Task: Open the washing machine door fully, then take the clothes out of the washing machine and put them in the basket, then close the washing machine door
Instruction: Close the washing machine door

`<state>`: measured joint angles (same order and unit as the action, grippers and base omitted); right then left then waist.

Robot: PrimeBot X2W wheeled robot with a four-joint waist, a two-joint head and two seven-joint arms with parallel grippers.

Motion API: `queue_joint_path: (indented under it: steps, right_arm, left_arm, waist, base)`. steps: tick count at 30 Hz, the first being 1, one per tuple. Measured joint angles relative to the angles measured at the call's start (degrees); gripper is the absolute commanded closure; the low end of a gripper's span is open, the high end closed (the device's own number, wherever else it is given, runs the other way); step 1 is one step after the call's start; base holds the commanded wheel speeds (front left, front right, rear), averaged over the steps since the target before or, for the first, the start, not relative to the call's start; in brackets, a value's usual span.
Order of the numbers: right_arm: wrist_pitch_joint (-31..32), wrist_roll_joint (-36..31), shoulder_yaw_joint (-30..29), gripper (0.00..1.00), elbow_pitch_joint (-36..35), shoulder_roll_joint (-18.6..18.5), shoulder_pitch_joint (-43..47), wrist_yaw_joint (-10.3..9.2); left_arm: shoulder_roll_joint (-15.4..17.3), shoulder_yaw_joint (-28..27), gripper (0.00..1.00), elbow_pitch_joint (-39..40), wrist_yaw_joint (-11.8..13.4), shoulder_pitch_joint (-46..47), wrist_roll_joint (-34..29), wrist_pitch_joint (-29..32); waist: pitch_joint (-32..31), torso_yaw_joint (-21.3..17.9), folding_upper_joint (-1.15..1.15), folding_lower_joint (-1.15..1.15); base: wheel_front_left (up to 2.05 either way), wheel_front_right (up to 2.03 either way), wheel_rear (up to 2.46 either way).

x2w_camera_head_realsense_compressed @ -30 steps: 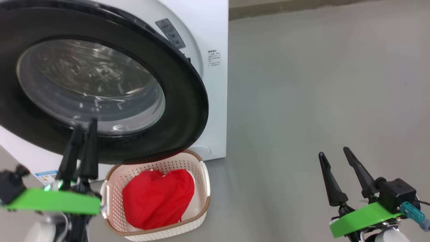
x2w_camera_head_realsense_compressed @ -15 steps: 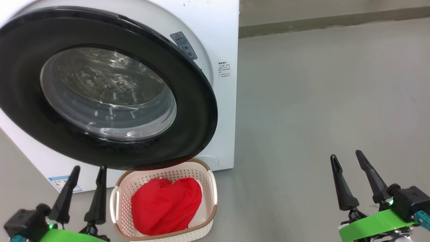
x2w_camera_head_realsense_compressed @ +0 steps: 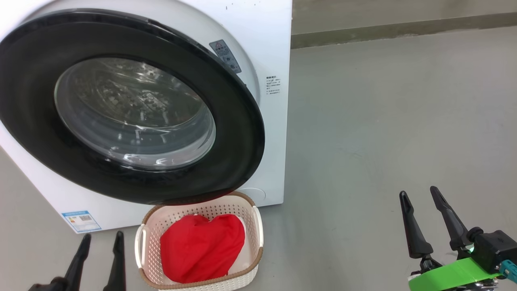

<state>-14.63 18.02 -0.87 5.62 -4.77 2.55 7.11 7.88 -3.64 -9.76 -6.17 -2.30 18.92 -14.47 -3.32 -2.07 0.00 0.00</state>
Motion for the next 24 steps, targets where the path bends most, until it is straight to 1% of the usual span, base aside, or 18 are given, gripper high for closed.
queue_joint_path:
  steps: [5, 11, 24]
  right_arm:
    - [0.00, 0.00, 0.03, 0.00, 0.10, 0.02, -0.02, 0.00]
    - [0.00, -0.05, 0.07, 0.00, 0.20, -0.01, -0.02, 0.00]
    - [0.00, -0.05, 0.21, 0.00, 0.81, -0.01, -0.01, 0.00]
  left_arm:
    - [-1.68, -2.02, 0.00, -1.43, -0.75, -0.15, -1.42, 0.00]
    - [-2.41, -2.99, 0.00, -1.98, -0.93, -0.14, -2.47, 0.00]
    - [-2.02, -1.63, 0.00, -2.23, -0.99, -0.13, -2.76, 0.00]
  waist:
    - [-0.03, -0.20, 0.00, 0.00]
    - [-0.41, -0.18, 0.00, 0.00]
    - [-0.68, 0.38, 0.00, 0.00]
  base:
    - [0.00, 0.00, 0.00]
    - [0.00, 0.00, 0.00]
    - [0.00, 0.00, 0.00]
